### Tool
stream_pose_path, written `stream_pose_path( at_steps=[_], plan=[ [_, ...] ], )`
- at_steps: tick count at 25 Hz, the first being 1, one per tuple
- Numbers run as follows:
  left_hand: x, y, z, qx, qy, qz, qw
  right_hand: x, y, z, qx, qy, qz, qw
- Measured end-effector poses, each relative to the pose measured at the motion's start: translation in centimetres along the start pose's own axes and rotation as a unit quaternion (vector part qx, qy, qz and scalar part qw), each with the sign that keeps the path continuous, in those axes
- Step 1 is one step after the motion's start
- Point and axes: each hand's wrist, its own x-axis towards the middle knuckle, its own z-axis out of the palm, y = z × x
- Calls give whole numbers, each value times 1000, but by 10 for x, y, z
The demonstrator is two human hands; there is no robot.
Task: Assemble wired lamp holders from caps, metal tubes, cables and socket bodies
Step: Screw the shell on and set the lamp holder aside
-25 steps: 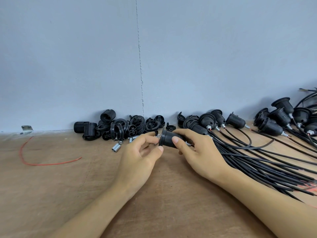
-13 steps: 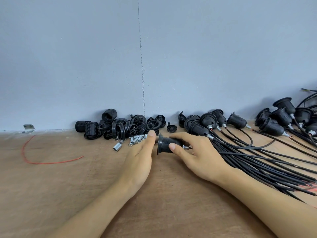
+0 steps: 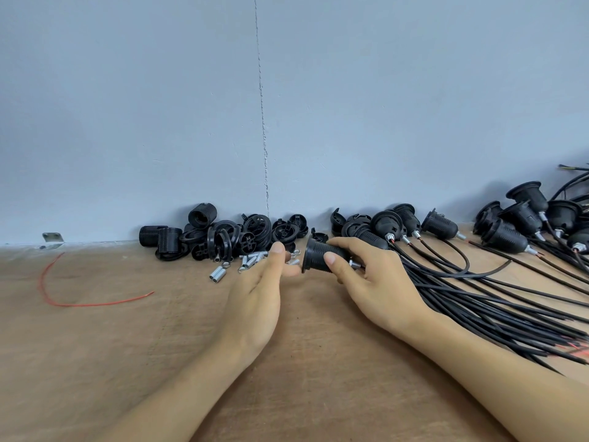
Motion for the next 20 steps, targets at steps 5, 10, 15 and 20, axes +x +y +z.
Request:
stream_pose_path(
  at_steps=[5,10,15,20],
  plan=[
    [1,1,0,6,-53,-13,998,-2,-4,0,-1,-44,-36,998],
    [3,2,1,-73,-29,-12,997,-1,-2,2,-33,-58,-47,997],
    [0,3,0,-52,-12,18,998,1,2,1,-42,-6,-14,999],
    [-2,4,1,8,-19,11,1000,0,1,-1,-10,4,-9,1000]
  ],
)
